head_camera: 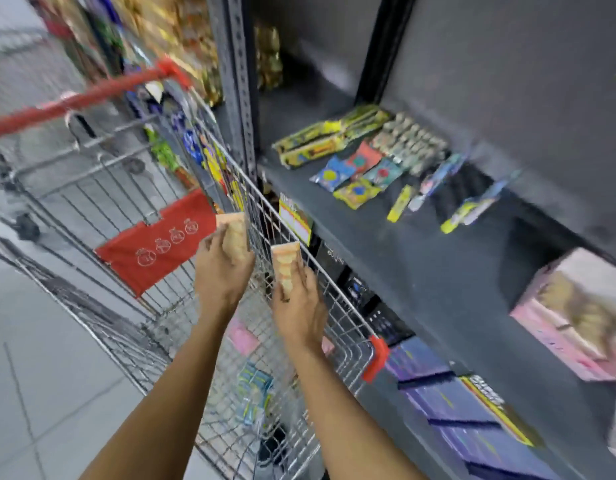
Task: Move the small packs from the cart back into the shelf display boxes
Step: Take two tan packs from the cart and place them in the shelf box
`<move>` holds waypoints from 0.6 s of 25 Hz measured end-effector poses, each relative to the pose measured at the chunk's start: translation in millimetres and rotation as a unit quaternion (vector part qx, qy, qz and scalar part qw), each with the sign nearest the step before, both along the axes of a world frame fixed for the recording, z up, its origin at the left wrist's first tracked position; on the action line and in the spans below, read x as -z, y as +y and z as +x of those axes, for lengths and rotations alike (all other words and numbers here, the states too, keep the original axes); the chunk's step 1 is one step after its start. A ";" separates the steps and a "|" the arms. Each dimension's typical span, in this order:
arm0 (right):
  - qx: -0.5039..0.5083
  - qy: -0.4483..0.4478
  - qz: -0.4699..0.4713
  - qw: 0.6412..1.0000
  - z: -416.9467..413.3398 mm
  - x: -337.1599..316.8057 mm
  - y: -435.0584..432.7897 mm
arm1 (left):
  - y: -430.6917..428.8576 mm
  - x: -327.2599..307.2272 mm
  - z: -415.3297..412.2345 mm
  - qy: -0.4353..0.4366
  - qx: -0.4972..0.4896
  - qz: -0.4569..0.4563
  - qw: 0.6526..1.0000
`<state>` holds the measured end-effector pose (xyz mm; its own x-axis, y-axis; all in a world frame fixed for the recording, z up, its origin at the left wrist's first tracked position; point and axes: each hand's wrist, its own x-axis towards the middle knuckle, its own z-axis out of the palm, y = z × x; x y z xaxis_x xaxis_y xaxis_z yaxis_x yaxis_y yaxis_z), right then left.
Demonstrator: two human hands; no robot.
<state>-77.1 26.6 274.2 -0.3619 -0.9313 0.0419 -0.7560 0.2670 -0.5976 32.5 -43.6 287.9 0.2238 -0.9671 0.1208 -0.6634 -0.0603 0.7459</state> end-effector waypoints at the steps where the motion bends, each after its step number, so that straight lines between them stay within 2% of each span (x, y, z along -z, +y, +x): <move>1: 0.003 0.003 -0.023 1.000 -4.2 -14.4 -1.5 | 2.8 -13.1 -4.4 0.005 0.012 -0.016 1.000; 4: 0.026 0.034 -0.094 0.995 -29.8 -59.1 -2.3 | 13.2 -49.7 -26.6 0.015 0.061 -0.061 0.996; 7: 0.079 0.052 -0.145 0.985 -71.0 -96.0 5.9 | 26.0 -81.5 -69.3 0.035 0.117 -0.064 0.990; 12: 0.147 0.103 -0.093 0.979 -153.3 -120.1 49.2 | 61.9 -103.1 -169.9 0.068 0.244 -0.037 0.967; 15: 0.219 0.122 -0.115 0.961 -198.7 -125.3 90.5 | 90.4 -106.2 -227.4 0.086 0.289 -0.020 0.953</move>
<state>-275.8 117.0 399.5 -0.6699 -0.6482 0.3622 -0.7269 0.4732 -0.4977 -194.8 46.8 394.1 -0.3246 -0.9304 0.1706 -0.4445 0.3092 0.8408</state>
